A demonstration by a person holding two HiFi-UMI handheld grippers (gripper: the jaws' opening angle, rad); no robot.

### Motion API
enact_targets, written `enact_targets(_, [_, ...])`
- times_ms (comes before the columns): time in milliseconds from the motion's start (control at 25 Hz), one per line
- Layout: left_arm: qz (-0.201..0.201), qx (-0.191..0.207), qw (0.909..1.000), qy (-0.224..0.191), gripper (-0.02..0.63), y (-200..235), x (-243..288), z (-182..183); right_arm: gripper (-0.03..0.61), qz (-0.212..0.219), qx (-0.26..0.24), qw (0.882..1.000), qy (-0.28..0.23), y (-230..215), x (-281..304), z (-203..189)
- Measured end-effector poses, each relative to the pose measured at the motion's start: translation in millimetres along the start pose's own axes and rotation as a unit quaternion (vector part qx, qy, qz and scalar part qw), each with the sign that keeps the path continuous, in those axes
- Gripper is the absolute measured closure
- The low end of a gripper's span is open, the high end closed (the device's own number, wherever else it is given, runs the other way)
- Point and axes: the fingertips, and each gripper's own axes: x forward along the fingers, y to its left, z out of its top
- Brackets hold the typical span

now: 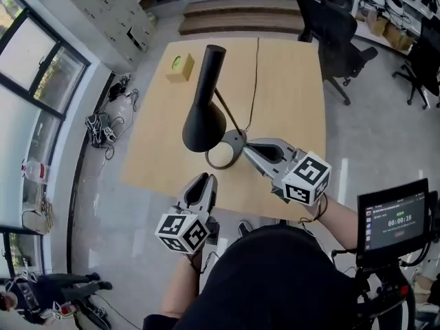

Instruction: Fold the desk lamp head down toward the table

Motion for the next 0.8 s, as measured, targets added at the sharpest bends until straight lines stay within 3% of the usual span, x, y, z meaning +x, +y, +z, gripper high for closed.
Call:
enact_targets(400, [0.016,0.005,0.9994,0.031,0.541,0.2,-7.4,-29.6,0.574,-0.052,-0.038,0.997,0.042,8.6,-11.8,-39.5])
enact_targets(800, [0.015,-0.006,0.9996,0.022,0.541,6.2,-6.7,-28.3,0.574,-0.059,-0.054,0.996,0.042,3.1,-6.8,-32.3])
